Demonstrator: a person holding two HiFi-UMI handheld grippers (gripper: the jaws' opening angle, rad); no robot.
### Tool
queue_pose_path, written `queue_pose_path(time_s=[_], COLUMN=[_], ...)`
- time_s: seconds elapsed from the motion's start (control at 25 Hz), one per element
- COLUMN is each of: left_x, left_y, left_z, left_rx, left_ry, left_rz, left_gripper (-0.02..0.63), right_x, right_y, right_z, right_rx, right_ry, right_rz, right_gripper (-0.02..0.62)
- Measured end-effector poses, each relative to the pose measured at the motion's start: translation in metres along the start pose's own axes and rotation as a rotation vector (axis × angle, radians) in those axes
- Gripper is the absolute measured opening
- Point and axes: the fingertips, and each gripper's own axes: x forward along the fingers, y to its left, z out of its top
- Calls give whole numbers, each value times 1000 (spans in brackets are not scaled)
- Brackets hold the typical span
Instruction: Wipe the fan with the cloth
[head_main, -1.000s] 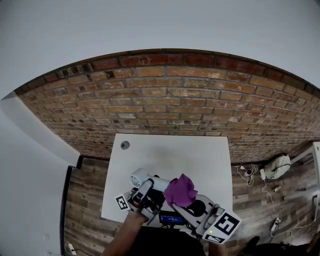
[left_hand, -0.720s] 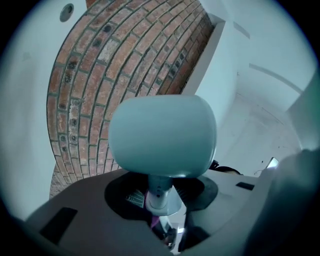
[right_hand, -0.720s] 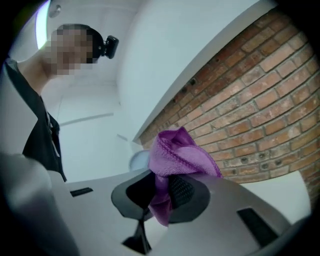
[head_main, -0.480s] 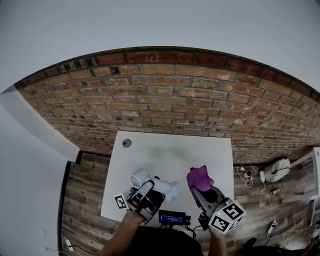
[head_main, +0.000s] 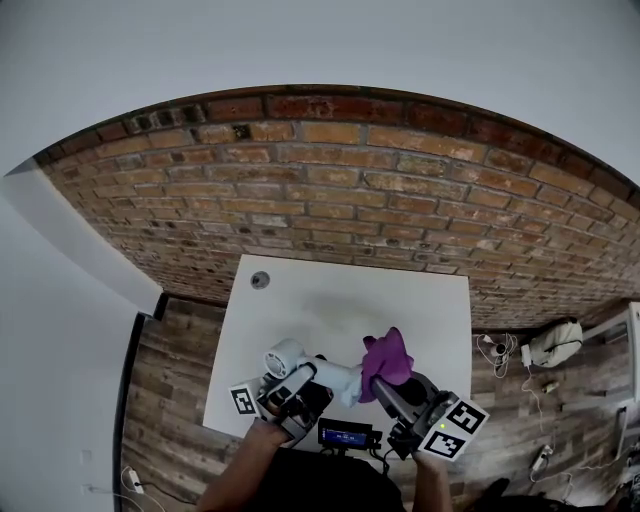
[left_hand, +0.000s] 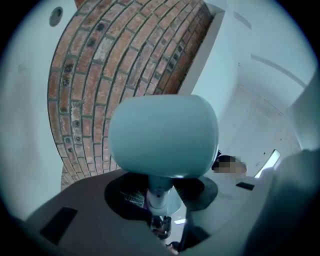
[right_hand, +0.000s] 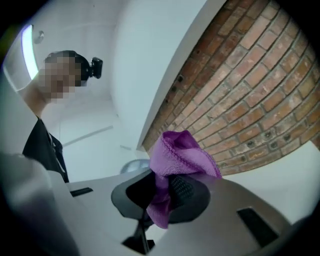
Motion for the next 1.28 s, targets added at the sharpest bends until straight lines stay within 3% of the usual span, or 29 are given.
queue_pose_path(time_s=[0.12,0.2,0.32,0.4,0.48,0.56,0.8,0.96,1.04,1.28], left_x=[0,-2,-19,-33,-43,-46,-59,-70,-72,-70], left_y=[-2,13,66,108,146,177,257,287,293,296], left_z=[1,4,21,29,33,33,24,19,18,21], left_rx=[76,218,532,730,881,975,1132,1188,1200,1189], left_ry=[62,160,375,560,742,882,1217,1368,1400,1379], left_rz=[18,131,407,548,629,650,597,560,544,540], left_gripper=[158,158,158,158,158,158,158,158,158,164], right_x=[-6,-19,-45,-62,-75,-86,-119,-139,-144,-139], right_y=[-51,-73,-88,-93,-96,-97,-99,-98,-99,-99], right_z=[-38,-55,-65,-70,-72,-75,-86,-89,-89,-90], right_rx=[3,44,138,163,172,188,257,272,279,276], right_ry=[145,182,156,151,150,139,91,76,69,76], right_rz=[-215,-316,-392,-437,-473,-500,-583,-633,-648,-638], right_gripper=[48,48,48,48,48,48,48,48,48,48])
